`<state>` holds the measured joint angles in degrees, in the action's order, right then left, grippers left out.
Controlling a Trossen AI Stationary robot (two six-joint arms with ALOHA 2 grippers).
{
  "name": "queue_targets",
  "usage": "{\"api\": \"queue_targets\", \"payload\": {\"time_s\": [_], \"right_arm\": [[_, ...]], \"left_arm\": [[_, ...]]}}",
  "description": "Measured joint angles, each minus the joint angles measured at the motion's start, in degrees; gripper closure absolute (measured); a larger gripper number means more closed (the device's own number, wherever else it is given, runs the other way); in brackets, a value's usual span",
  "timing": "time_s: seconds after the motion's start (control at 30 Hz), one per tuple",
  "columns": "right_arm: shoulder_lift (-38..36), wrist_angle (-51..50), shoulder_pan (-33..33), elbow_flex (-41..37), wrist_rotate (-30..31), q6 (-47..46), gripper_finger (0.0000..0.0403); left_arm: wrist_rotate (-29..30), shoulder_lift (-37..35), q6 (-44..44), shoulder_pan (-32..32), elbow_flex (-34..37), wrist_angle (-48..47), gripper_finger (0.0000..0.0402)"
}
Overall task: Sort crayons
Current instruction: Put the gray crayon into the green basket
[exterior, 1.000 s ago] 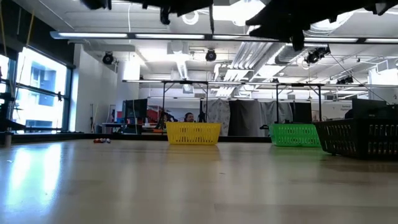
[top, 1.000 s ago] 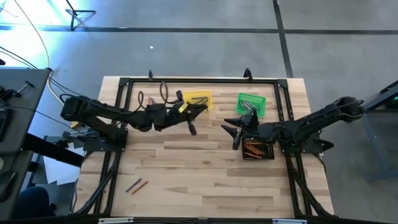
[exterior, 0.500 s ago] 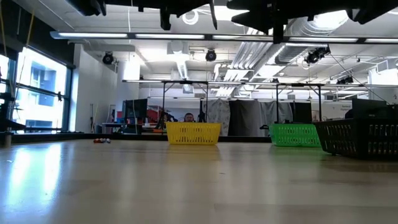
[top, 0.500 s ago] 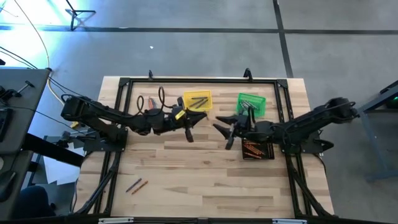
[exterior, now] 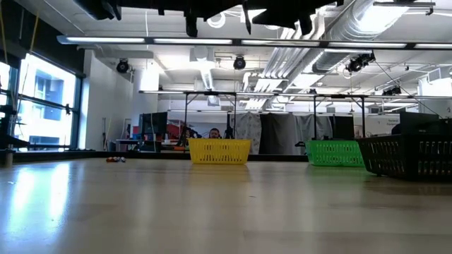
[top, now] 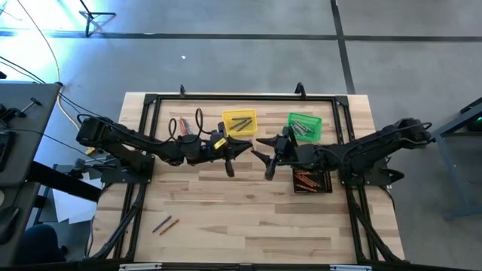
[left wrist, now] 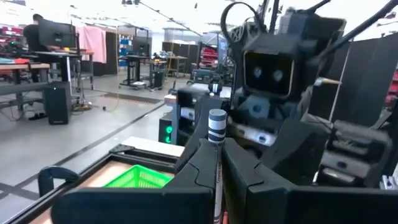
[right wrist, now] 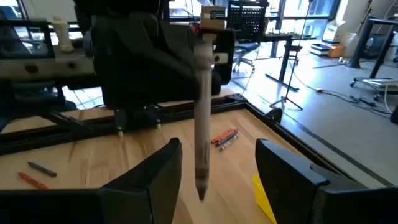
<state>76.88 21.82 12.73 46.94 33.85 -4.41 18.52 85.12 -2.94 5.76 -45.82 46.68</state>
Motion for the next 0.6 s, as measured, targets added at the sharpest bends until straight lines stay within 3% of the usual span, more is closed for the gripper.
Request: {"api": "queue_targets", "payload": {"time_s": [0.6], "right_arm": [[2.07,-0.68,-3.75,0.68,-3.5,-8.61,0.0203]], "left_arm": [[0.11,0.39,0.13,0.31,-0.02,1.01,0.0401]]}}
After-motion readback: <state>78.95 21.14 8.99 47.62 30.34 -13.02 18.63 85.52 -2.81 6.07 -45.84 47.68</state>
